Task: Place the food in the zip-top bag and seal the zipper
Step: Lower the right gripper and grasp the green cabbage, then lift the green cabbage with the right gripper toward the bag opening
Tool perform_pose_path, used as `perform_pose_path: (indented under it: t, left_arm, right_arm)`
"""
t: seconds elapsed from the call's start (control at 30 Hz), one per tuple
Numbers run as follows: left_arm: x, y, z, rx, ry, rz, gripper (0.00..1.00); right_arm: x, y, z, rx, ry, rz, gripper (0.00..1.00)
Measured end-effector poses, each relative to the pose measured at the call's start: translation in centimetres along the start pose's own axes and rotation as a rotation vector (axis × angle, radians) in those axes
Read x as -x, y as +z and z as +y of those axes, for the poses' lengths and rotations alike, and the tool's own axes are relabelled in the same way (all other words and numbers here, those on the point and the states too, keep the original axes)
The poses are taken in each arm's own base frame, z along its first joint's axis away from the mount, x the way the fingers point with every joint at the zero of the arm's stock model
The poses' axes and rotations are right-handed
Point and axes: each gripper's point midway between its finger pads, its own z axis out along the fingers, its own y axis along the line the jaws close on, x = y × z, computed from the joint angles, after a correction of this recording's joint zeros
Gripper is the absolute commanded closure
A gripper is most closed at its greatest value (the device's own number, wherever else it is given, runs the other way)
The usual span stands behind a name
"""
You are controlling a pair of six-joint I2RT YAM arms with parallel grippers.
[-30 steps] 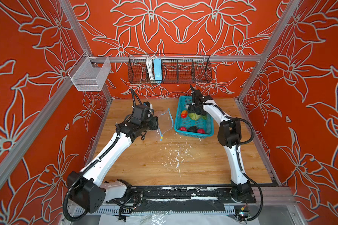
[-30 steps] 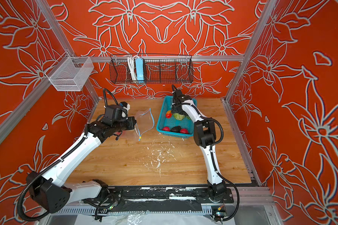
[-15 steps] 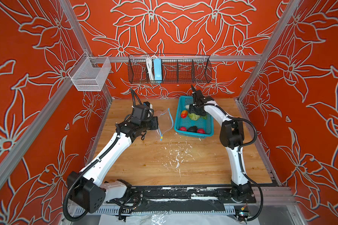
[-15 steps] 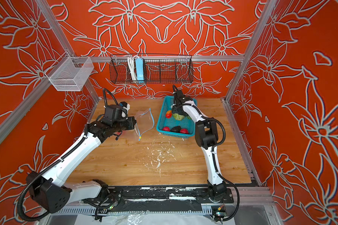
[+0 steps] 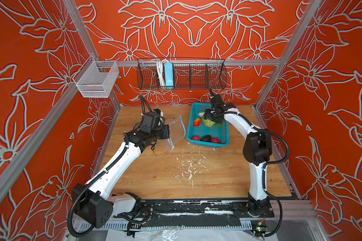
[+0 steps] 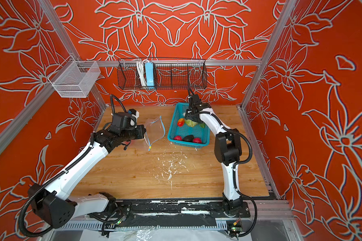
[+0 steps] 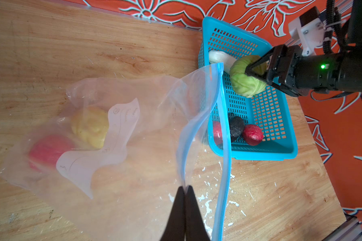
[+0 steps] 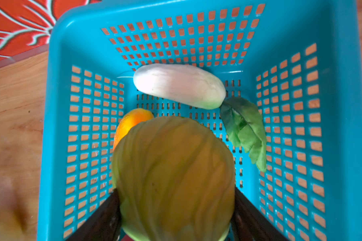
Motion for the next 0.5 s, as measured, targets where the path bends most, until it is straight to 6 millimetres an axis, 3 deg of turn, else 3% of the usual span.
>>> perform_pose_path:
  t: [0.5]
  left_arm:
    - [0.1,-0.2,0.1,0.006,0.000,-0.007,1.00]
  right_arm:
    - [-2.5,-1.8,-1.0,0.029,0.040,0.023,0.29]
